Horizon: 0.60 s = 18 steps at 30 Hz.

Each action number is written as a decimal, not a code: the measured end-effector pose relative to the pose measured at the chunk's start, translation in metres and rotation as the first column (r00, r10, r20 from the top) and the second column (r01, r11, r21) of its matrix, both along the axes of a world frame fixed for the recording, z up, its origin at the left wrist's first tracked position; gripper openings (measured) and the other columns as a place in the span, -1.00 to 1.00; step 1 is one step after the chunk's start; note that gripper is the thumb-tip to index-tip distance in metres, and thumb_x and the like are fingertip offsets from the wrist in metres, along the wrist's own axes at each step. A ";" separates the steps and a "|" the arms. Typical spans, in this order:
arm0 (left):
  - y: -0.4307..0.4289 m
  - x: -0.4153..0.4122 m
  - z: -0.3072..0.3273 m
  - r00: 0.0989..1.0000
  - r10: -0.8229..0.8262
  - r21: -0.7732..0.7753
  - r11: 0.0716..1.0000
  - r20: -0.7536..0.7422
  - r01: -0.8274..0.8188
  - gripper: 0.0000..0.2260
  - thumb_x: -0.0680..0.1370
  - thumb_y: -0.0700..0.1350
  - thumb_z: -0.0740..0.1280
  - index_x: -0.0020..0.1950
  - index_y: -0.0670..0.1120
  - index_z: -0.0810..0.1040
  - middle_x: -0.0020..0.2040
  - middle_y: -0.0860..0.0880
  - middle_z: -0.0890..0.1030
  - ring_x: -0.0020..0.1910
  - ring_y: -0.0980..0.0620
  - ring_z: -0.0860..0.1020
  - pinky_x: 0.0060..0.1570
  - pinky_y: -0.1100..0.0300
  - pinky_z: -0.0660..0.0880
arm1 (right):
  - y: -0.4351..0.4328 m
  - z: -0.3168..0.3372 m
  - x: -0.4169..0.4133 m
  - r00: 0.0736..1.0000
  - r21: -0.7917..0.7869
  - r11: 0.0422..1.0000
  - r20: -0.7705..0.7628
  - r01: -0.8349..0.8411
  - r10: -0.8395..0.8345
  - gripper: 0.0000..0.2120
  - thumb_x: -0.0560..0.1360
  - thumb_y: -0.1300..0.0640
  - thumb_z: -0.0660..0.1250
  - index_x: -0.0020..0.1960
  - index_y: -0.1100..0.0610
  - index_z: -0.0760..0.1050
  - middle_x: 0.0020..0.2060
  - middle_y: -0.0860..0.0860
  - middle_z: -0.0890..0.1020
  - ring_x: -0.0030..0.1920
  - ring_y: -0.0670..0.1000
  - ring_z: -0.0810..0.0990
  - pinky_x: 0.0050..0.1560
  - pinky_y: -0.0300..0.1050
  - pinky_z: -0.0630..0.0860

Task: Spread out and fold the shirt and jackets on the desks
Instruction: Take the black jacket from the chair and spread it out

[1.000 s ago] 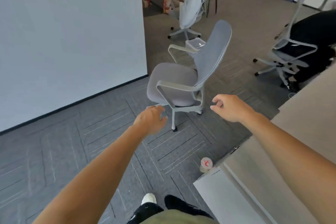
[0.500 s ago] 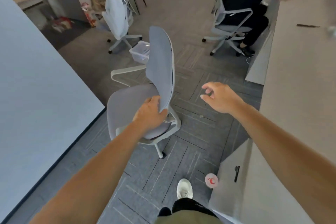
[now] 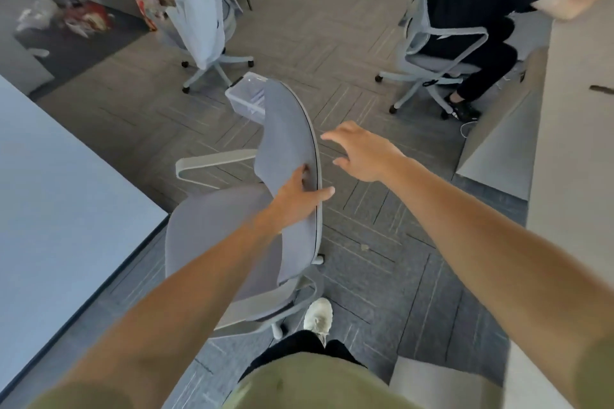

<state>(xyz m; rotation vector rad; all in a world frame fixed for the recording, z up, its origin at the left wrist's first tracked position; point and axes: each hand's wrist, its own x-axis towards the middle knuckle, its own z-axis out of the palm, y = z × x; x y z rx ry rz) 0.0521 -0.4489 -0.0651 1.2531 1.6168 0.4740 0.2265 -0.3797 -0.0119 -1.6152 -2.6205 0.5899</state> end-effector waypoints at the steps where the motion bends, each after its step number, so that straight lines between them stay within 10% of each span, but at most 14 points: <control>1: 0.016 0.002 -0.002 0.999 0.025 -0.014 1.000 0.039 -0.025 -0.14 0.51 0.15 0.43 0.64 0.01 -0.01 0.58 -0.01 0.21 0.53 -0.05 0.25 0.40 0.05 0.32 | 0.022 -0.001 -0.005 1.000 0.005 1.000 0.016 -0.013 0.013 -0.44 0.62 0.07 0.30 0.56 -0.09 0.19 0.47 0.00 0.26 0.36 0.11 0.44 0.22 0.17 0.49; 7: 0.090 0.007 -0.013 0.994 0.086 -0.099 0.992 0.066 -0.079 0.03 0.14 0.18 0.36 0.58 0.18 0.04 0.41 -0.18 0.40 0.30 -0.22 0.47 0.20 -0.22 0.50 | 0.131 -0.010 -0.028 0.944 0.022 0.968 0.229 -0.250 0.238 -0.35 0.59 0.11 0.35 0.56 -0.21 0.15 0.56 -0.08 0.04 0.50 0.13 0.18 0.24 0.24 0.49; 14: 0.123 0.019 -0.012 0.986 0.167 -0.140 0.976 0.009 -0.164 -0.03 0.32 0.02 0.37 0.58 0.31 -0.13 0.15 0.02 0.36 0.01 -0.03 0.52 -0.20 0.19 0.43 | 0.243 -0.026 -0.065 0.651 -0.027 0.682 0.275 -0.730 0.708 -0.48 0.44 -0.10 0.49 0.36 -0.11 0.47 0.59 -0.06 0.11 0.59 0.05 -0.11 0.43 0.22 0.31; 18: 0.155 0.023 -0.019 0.941 0.338 -0.109 0.936 0.010 -0.335 -0.01 0.15 0.13 0.37 0.54 0.39 0.06 0.24 0.04 0.48 0.21 -0.04 0.51 0.16 -0.08 0.51 | 0.290 -0.037 -0.087 0.438 0.071 0.435 0.240 -0.898 0.866 -0.47 0.33 -0.30 0.51 0.20 -0.05 0.58 0.47 -0.05 0.41 0.60 0.09 0.02 0.52 0.16 0.03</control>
